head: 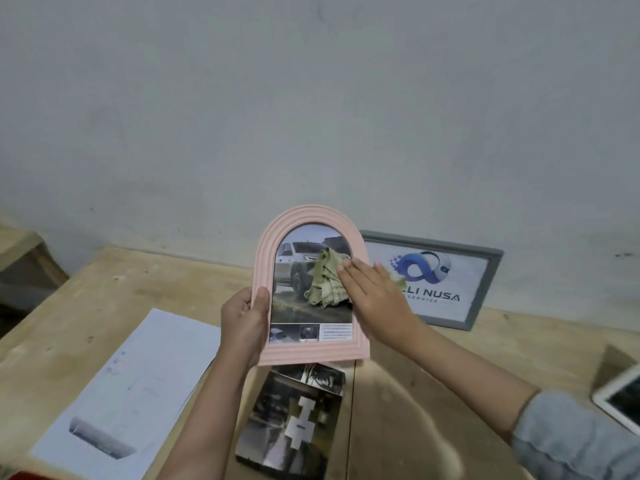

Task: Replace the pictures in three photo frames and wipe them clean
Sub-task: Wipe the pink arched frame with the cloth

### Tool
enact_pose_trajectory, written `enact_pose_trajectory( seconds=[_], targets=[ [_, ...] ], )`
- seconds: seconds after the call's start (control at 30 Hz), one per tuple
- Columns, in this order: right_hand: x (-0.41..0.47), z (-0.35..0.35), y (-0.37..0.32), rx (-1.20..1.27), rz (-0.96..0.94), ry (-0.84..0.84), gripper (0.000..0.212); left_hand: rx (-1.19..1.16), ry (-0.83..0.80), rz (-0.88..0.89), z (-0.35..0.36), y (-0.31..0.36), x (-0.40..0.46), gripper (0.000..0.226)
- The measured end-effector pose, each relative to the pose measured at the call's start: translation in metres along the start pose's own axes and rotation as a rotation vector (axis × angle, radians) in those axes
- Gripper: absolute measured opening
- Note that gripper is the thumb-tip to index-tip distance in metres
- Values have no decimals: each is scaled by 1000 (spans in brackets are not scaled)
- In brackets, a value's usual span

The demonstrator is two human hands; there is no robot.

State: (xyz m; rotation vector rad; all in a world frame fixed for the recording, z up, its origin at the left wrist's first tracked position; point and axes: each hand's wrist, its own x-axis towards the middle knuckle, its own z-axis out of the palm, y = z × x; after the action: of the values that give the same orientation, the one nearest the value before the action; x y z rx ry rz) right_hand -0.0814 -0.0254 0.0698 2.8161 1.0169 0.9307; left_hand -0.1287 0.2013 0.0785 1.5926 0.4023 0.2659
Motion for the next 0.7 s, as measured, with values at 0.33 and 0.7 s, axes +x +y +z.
enact_pose_trajectory(
  seconds=[0.33,0.7],
  targets=[
    [-74,-50,-14,326,63,-235,70,-55,10,25,30,35,-22,26],
    [-6,-155,67,532,226,-80,54,-73,-151,71,54,56,-37,31]
  ],
)
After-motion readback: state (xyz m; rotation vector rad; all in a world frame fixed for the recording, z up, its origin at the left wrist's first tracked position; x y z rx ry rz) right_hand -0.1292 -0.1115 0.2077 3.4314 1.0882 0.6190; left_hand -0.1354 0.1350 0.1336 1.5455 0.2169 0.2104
